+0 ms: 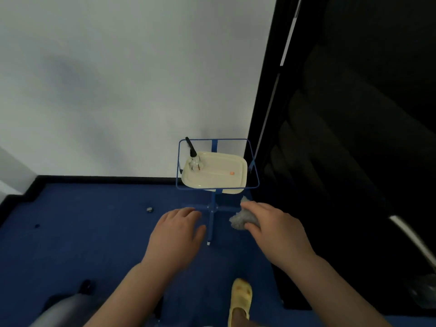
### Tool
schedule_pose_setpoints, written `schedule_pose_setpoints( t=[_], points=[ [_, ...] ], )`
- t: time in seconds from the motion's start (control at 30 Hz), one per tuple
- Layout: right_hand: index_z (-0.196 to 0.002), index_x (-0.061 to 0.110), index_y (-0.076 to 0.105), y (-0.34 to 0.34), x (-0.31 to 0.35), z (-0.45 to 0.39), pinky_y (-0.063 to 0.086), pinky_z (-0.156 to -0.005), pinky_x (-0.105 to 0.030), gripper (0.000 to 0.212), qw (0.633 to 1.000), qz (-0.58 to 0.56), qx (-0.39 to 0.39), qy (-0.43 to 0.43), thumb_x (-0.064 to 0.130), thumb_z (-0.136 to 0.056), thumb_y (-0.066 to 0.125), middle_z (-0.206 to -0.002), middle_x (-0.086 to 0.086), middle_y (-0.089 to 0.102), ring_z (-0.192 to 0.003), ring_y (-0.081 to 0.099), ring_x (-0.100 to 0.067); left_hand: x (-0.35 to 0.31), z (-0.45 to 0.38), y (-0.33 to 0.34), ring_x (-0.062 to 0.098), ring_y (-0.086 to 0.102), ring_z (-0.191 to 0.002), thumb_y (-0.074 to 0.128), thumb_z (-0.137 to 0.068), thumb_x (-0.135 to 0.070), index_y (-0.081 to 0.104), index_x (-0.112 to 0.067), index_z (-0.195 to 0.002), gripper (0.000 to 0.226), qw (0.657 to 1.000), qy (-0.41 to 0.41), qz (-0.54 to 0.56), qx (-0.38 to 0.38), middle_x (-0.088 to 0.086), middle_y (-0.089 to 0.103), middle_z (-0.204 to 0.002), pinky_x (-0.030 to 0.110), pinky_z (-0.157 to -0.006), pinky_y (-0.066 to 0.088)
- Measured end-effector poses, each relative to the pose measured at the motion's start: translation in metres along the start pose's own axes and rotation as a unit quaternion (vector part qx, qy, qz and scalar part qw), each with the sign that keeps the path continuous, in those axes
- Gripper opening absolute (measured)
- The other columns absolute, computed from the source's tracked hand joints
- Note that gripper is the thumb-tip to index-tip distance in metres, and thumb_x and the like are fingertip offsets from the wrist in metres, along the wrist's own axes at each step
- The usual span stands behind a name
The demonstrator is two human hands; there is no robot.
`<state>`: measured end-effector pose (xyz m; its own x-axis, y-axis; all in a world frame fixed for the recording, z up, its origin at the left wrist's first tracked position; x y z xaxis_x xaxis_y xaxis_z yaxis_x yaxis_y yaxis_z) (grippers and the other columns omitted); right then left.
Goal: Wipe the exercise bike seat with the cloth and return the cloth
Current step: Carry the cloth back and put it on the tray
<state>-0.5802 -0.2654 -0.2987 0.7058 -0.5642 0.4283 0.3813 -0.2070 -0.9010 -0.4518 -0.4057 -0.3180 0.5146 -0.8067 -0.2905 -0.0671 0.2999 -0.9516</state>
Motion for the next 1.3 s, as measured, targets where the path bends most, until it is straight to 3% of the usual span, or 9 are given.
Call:
schedule_pose_setpoints(
  t=[0.33, 0.57, 0.73, 0.9, 1.1, 1.3],
  points=[
    [-0.132, 0.040, 0.043, 0.008, -0.053, -0.098, 0.050, -0.081, -0.029, 0.044, 0.998, -0.003, 0.057, -0.035, 0.029, -0.091, 0.055, -0.129, 0.015, 0.055, -0.105, 0.059, -0.012, -0.008, -0.091, 0.005, 0.013, 0.043, -0.126, 0.042, -0.092, -0.040, 0.050, -0.029, -0.128, 0.038, 0.997, -0.059, 0.047, -0.034, -0.010, 0.049, -0.137, 0.029, -0.106, 0.028],
    [-0.130, 0.036, 0.044, 0.036, -0.073, -0.150, 0.051, -0.081, -0.035, 0.039, 0.992, -0.011, 0.127, -0.012, 0.026, -0.093, 0.051, -0.128, 0.008, 0.056, -0.105, 0.059, -0.016, 0.018, -0.119, 0.044, 0.010, 0.041, -0.127, 0.040, -0.092, -0.044, 0.046, -0.030, -0.130, 0.041, 0.992, -0.101, 0.065, 0.045, -0.011, 0.046, -0.139, 0.028, -0.107, 0.030],
    [-0.126, 0.030, 0.048, 0.054, -0.085, -0.196, 0.052, -0.081, -0.038, 0.033, 0.989, 0.000, 0.148, 0.022, 0.023, -0.093, 0.050, -0.124, 0.003, 0.058, -0.103, 0.059, -0.019, 0.047, -0.175, 0.058, 0.016, 0.048, -0.119, 0.041, -0.093, -0.038, 0.050, -0.023, -0.128, 0.039, 0.990, -0.093, 0.071, 0.082, -0.004, 0.052, -0.133, 0.030, -0.098, 0.035],
    [-0.132, 0.026, 0.046, 0.091, -0.091, -0.245, 0.052, -0.079, -0.035, 0.038, 0.983, 0.010, 0.182, 0.035, 0.016, -0.095, 0.046, -0.128, -0.001, 0.056, -0.103, 0.058, -0.019, 0.089, -0.228, 0.080, 0.023, 0.053, -0.111, 0.043, -0.091, -0.033, 0.055, -0.019, -0.122, 0.036, 0.983, -0.116, 0.072, 0.122, 0.003, 0.057, -0.128, 0.035, -0.090, 0.041],
    [-0.146, 0.023, 0.031, 0.164, -0.098, -0.302, 0.049, -0.092, -0.041, 0.054, 0.962, 0.033, 0.270, 0.020, 0.009, -0.095, 0.042, -0.137, -0.005, 0.050, -0.115, 0.054, -0.028, 0.135, -0.271, 0.128, 0.025, 0.051, -0.114, 0.041, -0.091, -0.035, 0.053, -0.019, -0.126, 0.040, 0.963, -0.144, 0.075, 0.216, 0.005, 0.055, -0.130, 0.037, -0.091, 0.039],
    [-0.137, 0.021, 0.046, 0.220, -0.117, -0.363, 0.045, -0.097, -0.036, 0.044, 0.946, 0.018, 0.323, 0.033, 0.010, -0.094, 0.043, -0.134, -0.005, 0.056, -0.118, 0.053, -0.027, 0.165, -0.306, 0.159, 0.028, 0.053, -0.110, 0.041, -0.090, -0.035, 0.052, -0.021, -0.126, 0.040, 0.948, -0.178, 0.102, 0.241, 0.006, 0.056, -0.127, 0.039, -0.087, 0.044]
  ],
)
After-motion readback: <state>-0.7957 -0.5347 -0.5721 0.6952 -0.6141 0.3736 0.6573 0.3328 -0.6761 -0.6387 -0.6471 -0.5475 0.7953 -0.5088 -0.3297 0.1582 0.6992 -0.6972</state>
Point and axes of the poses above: each hand's wrist, its own z-axis away from the middle knuckle, its own y-axis out of the palm, x = y × z, the point moved 6 cm from there along -z, towards the middle knuckle
